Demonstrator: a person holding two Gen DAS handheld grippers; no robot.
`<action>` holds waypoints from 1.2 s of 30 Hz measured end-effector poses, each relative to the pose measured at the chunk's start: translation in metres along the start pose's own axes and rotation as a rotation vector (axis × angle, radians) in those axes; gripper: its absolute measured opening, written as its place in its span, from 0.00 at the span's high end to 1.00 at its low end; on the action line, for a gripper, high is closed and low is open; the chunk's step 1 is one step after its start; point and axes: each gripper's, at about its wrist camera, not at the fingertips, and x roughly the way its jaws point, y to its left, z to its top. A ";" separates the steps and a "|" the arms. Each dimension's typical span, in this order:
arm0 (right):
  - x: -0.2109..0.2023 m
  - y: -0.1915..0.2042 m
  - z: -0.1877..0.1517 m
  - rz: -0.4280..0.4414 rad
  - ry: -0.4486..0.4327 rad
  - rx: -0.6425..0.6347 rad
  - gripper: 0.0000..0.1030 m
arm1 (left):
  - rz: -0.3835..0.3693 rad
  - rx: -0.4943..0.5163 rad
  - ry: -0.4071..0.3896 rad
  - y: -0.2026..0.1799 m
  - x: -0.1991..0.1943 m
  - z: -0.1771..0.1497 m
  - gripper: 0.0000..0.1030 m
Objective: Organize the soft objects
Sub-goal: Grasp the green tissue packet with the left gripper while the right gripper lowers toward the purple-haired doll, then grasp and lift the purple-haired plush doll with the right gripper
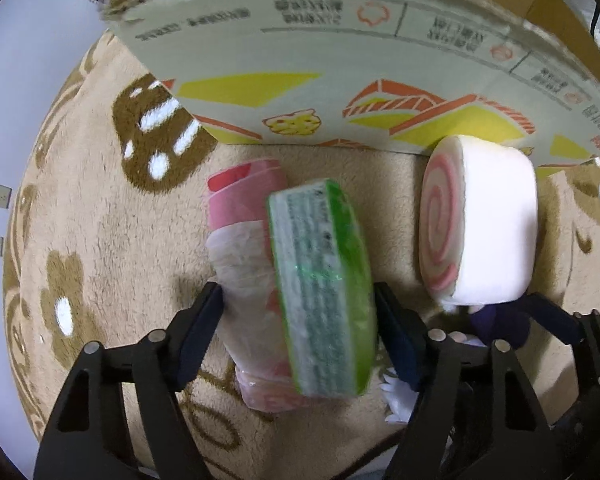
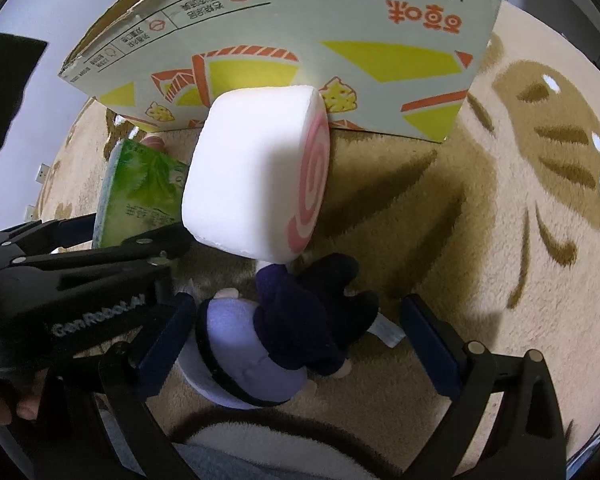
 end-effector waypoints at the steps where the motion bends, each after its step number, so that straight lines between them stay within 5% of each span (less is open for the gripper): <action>1: -0.001 -0.001 -0.001 -0.001 -0.001 -0.003 0.00 | -0.008 0.000 -0.001 0.000 -0.002 -0.001 0.31; 9: -0.013 -0.007 -0.004 0.013 -0.019 -0.003 0.10 | -0.027 0.026 -0.012 0.004 -0.015 -0.012 0.35; 14: -0.019 -0.011 -0.006 0.021 -0.029 -0.003 0.14 | -0.014 0.066 -0.014 0.006 -0.026 -0.018 0.48; 36: -0.044 -0.022 -0.012 0.027 -0.075 0.025 0.26 | -0.038 0.017 -0.049 0.037 -0.063 -0.027 0.51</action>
